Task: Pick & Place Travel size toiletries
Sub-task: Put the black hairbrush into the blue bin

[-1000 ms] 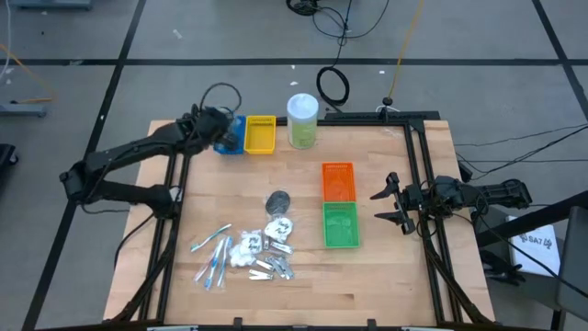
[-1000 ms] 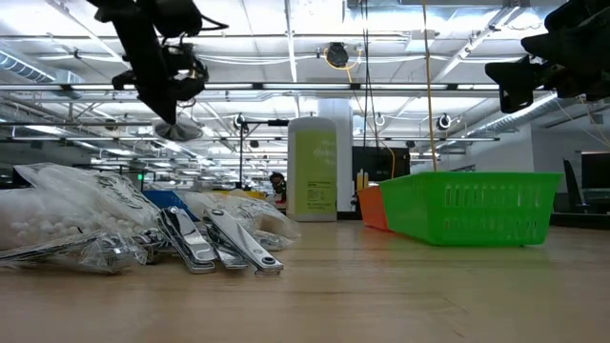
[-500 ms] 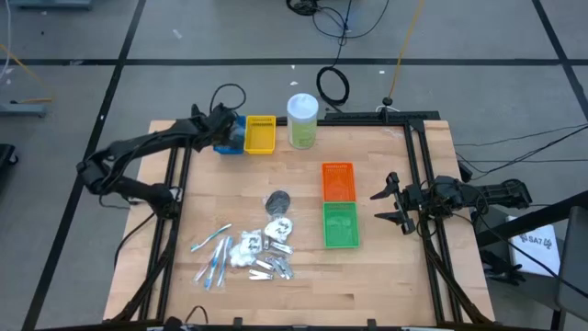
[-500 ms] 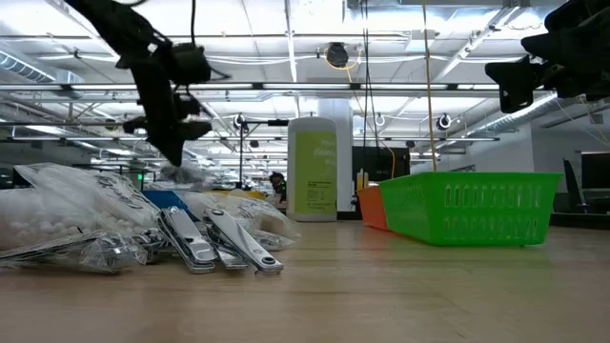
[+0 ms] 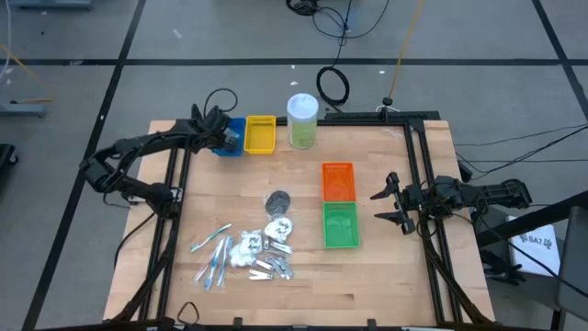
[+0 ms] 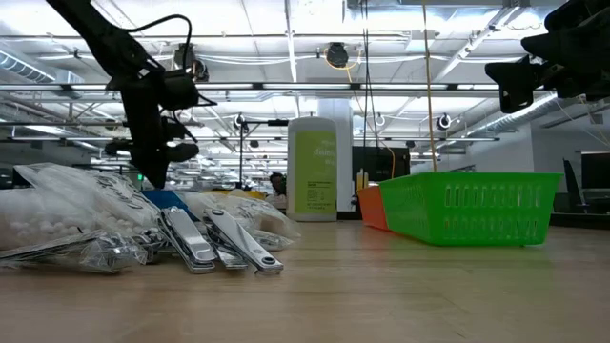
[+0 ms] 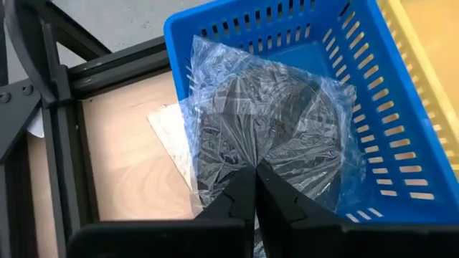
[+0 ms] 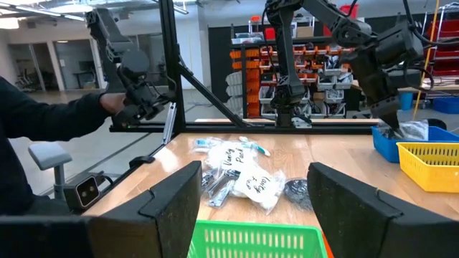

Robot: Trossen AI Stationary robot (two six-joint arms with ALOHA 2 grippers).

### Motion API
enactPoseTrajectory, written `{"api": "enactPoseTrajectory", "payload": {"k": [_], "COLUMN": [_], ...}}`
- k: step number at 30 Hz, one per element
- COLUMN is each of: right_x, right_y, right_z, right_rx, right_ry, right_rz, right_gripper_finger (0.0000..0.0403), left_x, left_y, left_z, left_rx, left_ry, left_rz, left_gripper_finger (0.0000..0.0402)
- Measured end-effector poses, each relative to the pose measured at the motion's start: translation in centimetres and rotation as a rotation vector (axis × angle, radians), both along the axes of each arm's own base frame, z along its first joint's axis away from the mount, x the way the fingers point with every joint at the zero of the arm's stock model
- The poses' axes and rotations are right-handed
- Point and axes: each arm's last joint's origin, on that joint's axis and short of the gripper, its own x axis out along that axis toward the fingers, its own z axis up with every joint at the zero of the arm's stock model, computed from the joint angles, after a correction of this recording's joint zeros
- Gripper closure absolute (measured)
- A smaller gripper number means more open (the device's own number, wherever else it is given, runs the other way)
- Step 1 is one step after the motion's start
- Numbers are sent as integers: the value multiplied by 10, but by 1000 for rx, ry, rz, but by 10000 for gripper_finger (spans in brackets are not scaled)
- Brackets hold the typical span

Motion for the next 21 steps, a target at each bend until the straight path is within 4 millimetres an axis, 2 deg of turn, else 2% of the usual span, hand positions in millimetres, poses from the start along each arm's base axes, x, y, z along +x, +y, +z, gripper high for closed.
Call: {"api": "enactPoseTrajectory", "payload": {"k": [11, 15, 21], "right_x": [0, 0, 0], "right_y": [0, 0, 0], "right_z": [0, 0, 0], "right_rx": [0, 0, 0], "right_ry": [0, 0, 0], "right_rz": [0, 0, 0], "right_gripper_finger": [161, 161, 161], "left_x": [1, 4, 11], "left_y": [0, -2, -2], "left_z": [-4, -5, -6], "left_rx": [11, -5, 27], "left_ry": [-54, -58, -53], "left_rz": [24, -18, -34], "left_gripper_finger": [349, 308, 223]}}
